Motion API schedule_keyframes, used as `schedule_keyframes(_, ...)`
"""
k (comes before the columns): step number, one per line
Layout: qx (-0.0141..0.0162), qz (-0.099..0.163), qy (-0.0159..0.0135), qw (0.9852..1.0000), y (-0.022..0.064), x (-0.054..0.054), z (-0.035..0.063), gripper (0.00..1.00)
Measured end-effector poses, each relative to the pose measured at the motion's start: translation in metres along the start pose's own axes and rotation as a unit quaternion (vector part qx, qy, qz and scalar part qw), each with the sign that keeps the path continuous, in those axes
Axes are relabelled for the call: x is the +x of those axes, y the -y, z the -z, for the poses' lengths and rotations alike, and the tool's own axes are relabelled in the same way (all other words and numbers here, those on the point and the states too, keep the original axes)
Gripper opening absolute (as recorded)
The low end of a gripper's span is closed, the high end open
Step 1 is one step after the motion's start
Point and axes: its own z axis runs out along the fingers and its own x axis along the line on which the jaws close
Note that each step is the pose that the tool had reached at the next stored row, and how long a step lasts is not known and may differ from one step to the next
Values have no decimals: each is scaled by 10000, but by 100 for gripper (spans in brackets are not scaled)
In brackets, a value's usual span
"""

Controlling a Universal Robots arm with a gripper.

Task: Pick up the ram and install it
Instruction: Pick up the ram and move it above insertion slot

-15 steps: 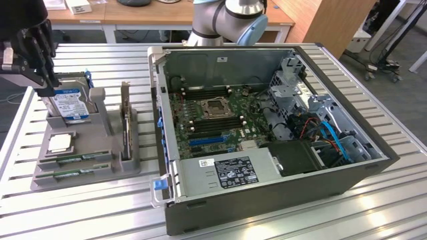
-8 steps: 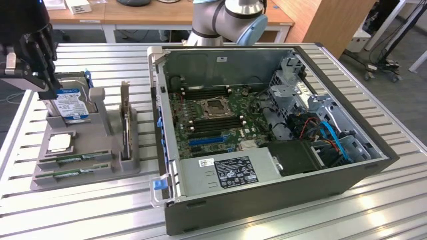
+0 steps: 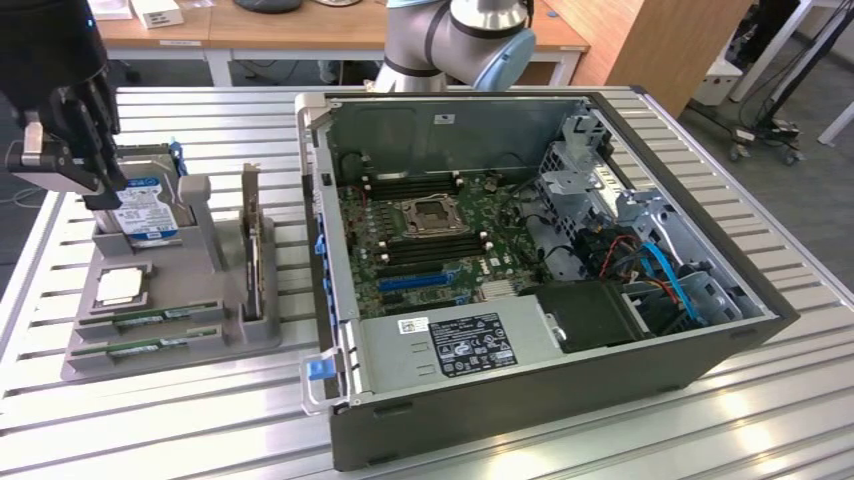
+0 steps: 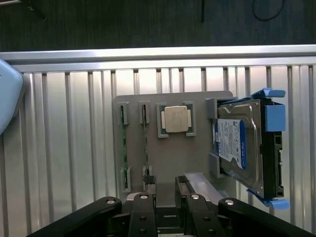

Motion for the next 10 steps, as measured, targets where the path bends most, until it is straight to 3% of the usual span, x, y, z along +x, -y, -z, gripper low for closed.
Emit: schedule_keyframes(10, 0, 0, 0, 10000, 6, 3, -131, 29)
